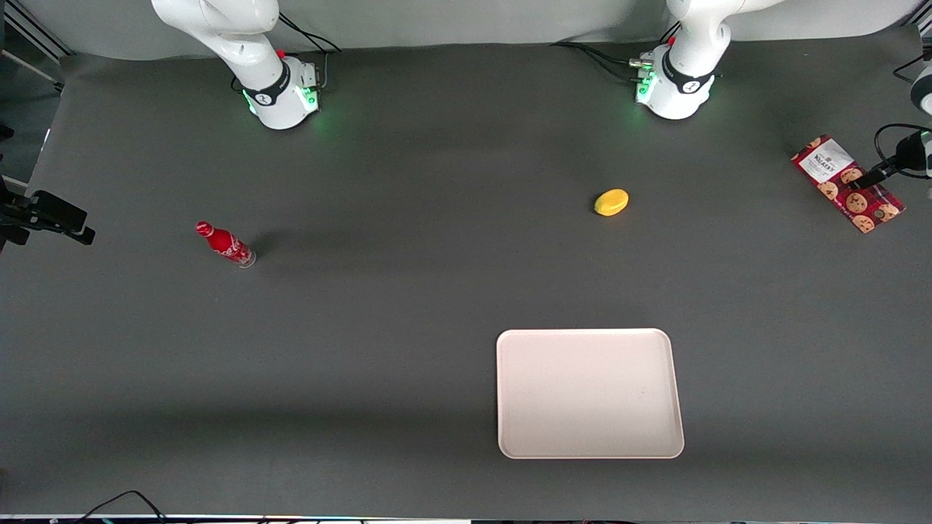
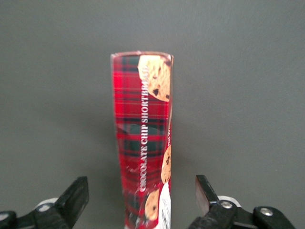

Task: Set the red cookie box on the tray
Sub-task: 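Close the left gripper on the cookie box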

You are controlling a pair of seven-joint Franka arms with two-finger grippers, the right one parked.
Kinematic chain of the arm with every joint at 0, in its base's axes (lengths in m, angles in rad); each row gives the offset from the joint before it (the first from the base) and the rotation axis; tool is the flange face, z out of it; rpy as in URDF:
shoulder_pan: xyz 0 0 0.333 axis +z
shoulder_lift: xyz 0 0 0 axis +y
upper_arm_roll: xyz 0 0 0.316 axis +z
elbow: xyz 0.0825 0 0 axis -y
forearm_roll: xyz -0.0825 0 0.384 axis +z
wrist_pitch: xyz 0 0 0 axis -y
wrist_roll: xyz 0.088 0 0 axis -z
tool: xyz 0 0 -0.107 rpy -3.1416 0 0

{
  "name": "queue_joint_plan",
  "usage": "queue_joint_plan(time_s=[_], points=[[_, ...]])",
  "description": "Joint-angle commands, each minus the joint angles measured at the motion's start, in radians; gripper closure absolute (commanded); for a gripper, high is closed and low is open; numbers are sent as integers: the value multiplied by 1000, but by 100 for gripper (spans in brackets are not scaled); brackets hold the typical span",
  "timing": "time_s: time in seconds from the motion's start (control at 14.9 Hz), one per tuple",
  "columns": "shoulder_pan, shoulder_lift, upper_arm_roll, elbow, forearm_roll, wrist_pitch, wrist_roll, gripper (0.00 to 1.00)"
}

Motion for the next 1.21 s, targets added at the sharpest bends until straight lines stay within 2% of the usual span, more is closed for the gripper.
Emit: queue_joint_plan(time_s=[0.0,0.13,0.2,0.4,0.54,0.88,1.14], points=[[0,76,-6,7,-99,40,88,0],[-3,96,-6,7,-102,46,88,5],[-5,99,-6,5,-102,46,88,14],[-9,105,-6,7,-102,35,88,69],[-13,112,-9,7,-102,26,88,99],[-29,102,-33,26,-97,-8,93,100],[-65,71,-76,227,-81,-239,83,100]])
